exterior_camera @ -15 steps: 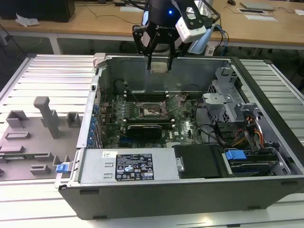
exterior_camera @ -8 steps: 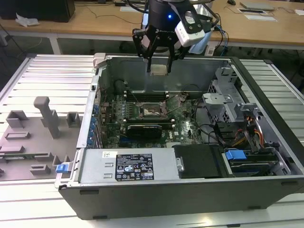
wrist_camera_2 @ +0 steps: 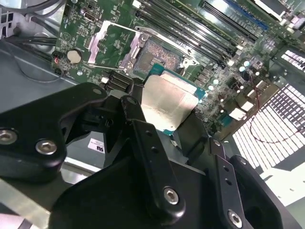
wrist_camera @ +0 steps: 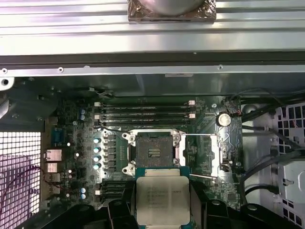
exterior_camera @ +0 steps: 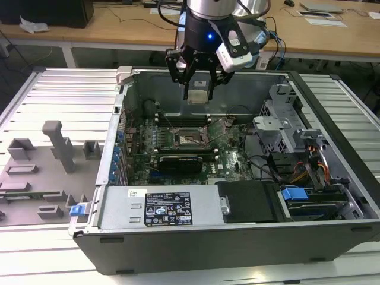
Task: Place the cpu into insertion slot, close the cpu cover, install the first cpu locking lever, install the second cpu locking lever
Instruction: 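Place the cpu into insertion slot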
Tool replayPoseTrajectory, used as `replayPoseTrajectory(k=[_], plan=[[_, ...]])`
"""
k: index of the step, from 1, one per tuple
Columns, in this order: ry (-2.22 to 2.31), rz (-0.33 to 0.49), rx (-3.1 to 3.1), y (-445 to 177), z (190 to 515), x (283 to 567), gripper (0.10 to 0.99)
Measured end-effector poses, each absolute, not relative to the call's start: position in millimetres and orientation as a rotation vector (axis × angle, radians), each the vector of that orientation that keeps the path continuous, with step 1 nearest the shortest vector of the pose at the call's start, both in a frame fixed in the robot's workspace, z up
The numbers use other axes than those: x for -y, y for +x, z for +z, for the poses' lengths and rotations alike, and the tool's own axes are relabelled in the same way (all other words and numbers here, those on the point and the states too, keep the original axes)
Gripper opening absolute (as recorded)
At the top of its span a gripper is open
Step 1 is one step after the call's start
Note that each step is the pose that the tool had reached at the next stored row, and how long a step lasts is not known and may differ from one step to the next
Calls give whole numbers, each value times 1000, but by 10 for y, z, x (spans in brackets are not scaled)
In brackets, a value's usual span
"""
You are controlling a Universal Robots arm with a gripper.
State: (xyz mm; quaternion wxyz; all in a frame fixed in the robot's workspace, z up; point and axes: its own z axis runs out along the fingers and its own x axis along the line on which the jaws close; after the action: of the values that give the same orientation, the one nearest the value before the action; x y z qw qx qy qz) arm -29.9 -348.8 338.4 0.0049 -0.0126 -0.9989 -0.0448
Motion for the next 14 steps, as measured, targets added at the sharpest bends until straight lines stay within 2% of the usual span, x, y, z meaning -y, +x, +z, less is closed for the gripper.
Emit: replayPoseTrajectory(k=[10, 14], plan=[[-40, -141, 3132, -302, 3022, 3488, 541], [-124, -138, 3132, -303, 2980, 3488, 541]])
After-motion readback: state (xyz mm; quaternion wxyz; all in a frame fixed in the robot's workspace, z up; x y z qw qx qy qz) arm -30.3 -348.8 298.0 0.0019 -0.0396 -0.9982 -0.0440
